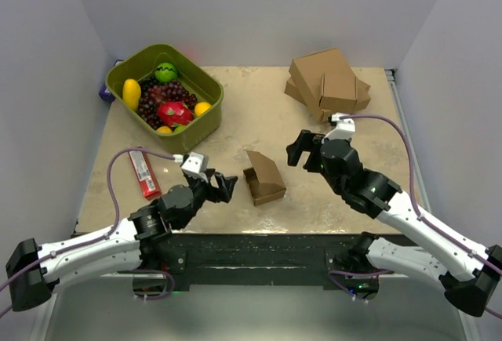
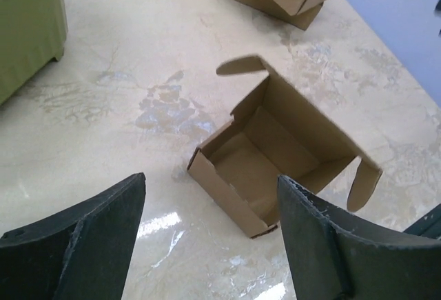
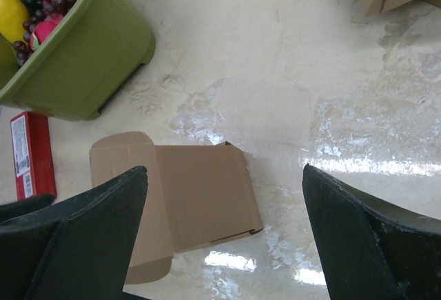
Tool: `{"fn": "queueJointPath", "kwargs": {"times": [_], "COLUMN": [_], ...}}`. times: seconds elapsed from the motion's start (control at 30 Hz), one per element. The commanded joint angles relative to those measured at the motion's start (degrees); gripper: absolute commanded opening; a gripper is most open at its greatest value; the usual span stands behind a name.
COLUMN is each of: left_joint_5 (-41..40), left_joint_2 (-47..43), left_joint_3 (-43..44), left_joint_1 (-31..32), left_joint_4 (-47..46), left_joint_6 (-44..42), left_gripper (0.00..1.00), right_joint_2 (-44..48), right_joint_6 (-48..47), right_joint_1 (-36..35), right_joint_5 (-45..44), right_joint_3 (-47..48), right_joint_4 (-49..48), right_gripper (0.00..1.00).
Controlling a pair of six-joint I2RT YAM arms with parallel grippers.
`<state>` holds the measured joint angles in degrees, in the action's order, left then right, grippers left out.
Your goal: Fold the paper box
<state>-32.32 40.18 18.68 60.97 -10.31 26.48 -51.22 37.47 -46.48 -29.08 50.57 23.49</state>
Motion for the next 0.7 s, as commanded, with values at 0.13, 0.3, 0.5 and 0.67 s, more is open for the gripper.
{"fn": "queueJointPath", "kwargs": {"times": [0.13,0.3,0.5,0.67], "left_joint_5": [19.5,30.4,42.1,43.5], "left_joint_2": [6.4,17.8,30.5,35.1], "left_joint_3": [15.5,30.0,42.4,43.1], "left_joint_1": [-13.2,-16.0,-19.7,-20.5], "left_joint_4": [6.0,10.2,22.2,24.0], "left_joint_6": [-0.7,-4.0,-10.3,-13.0], "left_gripper": [0.82,0.87,0.90,0.90], "right_joint_2": [1.1,-0.6,-2.2,-3.2], "right_joint_6": [-1.3,-0.2,0.3,0.6], "right_joint_1": [0.2,0.2,0.1,0.1], "right_joint_5": [4.0,8.2,14.0,18.3], "right_joint_3": [-2.6,-3.5,-5.3,-6.9], "right_joint_4": [-0.5,-1.9,-5.1,-8.9], "right_gripper": [0.97,0.94,0.86,0.77]}}
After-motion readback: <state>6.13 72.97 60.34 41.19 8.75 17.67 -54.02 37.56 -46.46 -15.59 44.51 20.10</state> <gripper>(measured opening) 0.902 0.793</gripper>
